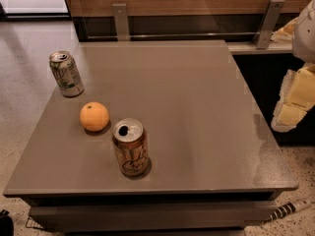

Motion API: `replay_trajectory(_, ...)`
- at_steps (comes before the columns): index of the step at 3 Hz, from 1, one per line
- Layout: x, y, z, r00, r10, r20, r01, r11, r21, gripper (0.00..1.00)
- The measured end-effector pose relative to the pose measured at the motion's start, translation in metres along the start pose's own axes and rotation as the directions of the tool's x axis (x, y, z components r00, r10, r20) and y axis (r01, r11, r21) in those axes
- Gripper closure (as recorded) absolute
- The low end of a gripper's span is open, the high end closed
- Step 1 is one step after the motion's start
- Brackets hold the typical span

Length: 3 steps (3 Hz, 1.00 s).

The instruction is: Pick orange can

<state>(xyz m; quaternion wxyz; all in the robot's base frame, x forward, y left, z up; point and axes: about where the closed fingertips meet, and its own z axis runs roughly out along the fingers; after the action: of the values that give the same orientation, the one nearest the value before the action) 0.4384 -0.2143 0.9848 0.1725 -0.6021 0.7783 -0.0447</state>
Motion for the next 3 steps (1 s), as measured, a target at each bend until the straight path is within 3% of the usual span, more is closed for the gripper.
replay_trajectory(1,0.000,0.000,0.000,1.000,0.000,0.000,0.000,1.0000,0.000,0.00)
replay_trajectory(2,-0.004,0.008,0.006,0.998,0.009,0.066,-0.007,0.9997,-0.022,0.00)
replay_trajectory(3,-0.005,0.023,0.031,0.973,0.004,0.230,0.005,0.9992,-0.041,0.00)
